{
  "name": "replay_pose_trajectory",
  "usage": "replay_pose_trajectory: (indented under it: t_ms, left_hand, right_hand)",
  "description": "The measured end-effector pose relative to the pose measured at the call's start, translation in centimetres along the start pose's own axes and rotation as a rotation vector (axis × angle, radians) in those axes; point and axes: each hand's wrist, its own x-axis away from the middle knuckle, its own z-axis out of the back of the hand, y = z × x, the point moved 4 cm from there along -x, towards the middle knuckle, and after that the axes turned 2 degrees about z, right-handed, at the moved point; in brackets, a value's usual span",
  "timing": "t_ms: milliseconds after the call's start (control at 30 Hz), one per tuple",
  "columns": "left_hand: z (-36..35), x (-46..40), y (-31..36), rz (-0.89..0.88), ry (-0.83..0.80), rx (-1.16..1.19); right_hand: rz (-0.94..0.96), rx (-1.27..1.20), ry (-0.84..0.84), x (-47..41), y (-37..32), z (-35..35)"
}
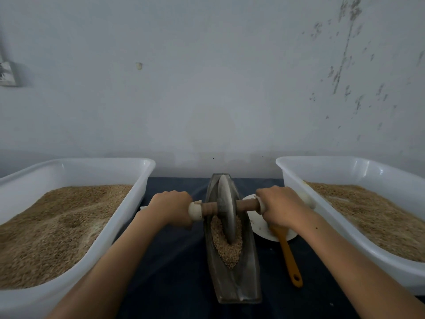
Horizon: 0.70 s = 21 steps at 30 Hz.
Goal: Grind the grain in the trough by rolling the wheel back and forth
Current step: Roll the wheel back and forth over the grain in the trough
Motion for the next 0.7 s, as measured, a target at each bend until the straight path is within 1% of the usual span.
replay_pose_trajectory:
  t_ms: [67, 167, 333, 467, 567, 700]
  left_hand:
    - [0.0, 0.0, 0.0, -0.005, -0.004, -0.001]
    - [-0.1, -0.1, -0.1, 0.003, 0.04, 0.011]
    - [0.3, 0.4, 0.3, -0.002, 0.223, 0.013]
    - [0.3, 0.6, 0.4, -0.001, 0.303, 0.012]
    - [0.2, 0.4, 0.3, 0.005, 0.27, 0.009]
    - [-0.2, 0.0, -0.2, 0.02, 0.102, 0.017]
  right_hand:
    - [-0.009, -0.004, -0.04, 0.0, -0.1, 0.2]
    - [-0.018, -0.021, -0.039, 0.0, -0.1, 0.1]
    - [0.0, 0.0, 0.112, -0.2, 0.3, -0.6]
    - [0.011, 0.024, 0.177, -0.3, 0.4, -1.1]
    - [0.017, 0.014, 0.163, -0.3, 0.4, -1.0]
    - [0.029, 0.039, 0.097, -0.2, 0.2, -0.5]
